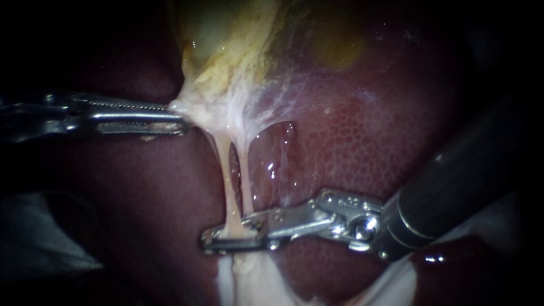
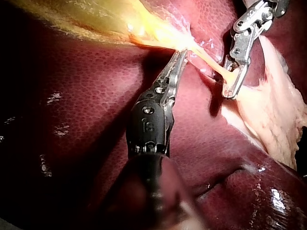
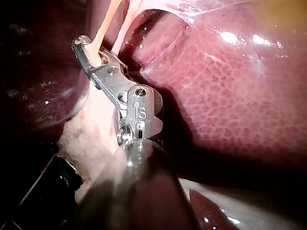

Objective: Going back first clip left tube

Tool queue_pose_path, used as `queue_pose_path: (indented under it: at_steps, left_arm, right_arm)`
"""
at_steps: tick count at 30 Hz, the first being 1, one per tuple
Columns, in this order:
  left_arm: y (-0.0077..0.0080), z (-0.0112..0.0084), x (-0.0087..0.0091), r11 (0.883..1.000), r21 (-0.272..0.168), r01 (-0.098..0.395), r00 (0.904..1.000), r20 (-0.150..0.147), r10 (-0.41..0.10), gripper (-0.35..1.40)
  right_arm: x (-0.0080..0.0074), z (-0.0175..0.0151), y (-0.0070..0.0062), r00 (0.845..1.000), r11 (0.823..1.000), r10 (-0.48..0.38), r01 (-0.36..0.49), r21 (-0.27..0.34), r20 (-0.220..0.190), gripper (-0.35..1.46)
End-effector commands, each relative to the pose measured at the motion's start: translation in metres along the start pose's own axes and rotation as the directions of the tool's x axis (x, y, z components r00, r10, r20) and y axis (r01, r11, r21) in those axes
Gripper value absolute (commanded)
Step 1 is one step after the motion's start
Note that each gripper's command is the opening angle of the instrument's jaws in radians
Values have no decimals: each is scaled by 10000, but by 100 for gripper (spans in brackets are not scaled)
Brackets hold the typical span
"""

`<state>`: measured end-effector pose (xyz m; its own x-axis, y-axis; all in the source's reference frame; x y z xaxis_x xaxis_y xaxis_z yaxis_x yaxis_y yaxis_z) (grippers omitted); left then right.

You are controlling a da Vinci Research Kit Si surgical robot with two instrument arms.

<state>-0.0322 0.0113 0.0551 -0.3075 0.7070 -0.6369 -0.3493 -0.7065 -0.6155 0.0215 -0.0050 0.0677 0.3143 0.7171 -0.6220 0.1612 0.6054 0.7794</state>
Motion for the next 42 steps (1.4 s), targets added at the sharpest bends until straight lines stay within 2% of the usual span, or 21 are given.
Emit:
queue_pose_path:
  at_steps: [1,3,4,7,9,13,14,17,20,24,26,34,42]
  left_arm:
    - [0,0,0,10000,-5,-1,10000,0,1,-35]
    - [0,0,0,10000,-6,-2,10000,0,2,-35]
    - [0,0,0,10000,-6,-2,10000,0,2,-35]
    - [0,-1,0,10000,-6,-2,10000,0,2,-35]
    - [0,-1,0,10000,-7,-2,10000,1,2,-35]
    - [0,-2,-1,10000,-15,-4,10000,2,4,-35]
    - [0,-3,-1,10000,-17,-4,10000,2,4,-35]
    - [0,-3,-1,10000,-22,-4,10000,3,4,-35]
    - [0,-4,-1,10000,-23,-5,10000,4,5,-35]
    - [-1,-4,0,10000,-29,-3,10000,5,3,-35]
    - [-2,-4,0,10000,-34,-3,10000,6,3,-35]
    - [-3,-4,-1,10000,-38,-5,10000,6,5,-35]
    - [-4,-1,-1,10000,-26,-9,10000,3,9,-35]
  right_arm:
    - [2,1,2,9998,9997,-197,197,-122,-49,-7]
    - [4,3,5,9965,9956,-838,834,-436,-78,27]
    - [5,2,7,9943,9921,-1062,1058,-676,-26,37]
    - [7,-1,12,9870,9782,-1587,1606,-1321,247,46]
    - [11,-8,14,9813,9643,-1908,1923,-1822,263,48]
    - [27,-34,10,9733,9477,-2253,2294,-2217,439,49]
    - [32,-44,7,9693,9428,-2379,2457,-2254,617,49]
    - [39,-66,-3,9585,9320,-2673,2834,-2260,993,49]
    - [42,-86,-14,9496,9267,-2898,3096,-2128,1196,49]
    - [47,-117,-30,9237,9071,-3356,3699,-2011,1849,49]
    - [50,-130,-35,9126,8969,-3550,3937,-2015,2028,50]
    - [62,-184,-47,8963,8742,-3790,4284,-2286,2303,50]
    - [60,-197,-49,8910,8677,-3818,4371,-2369,2455,50]
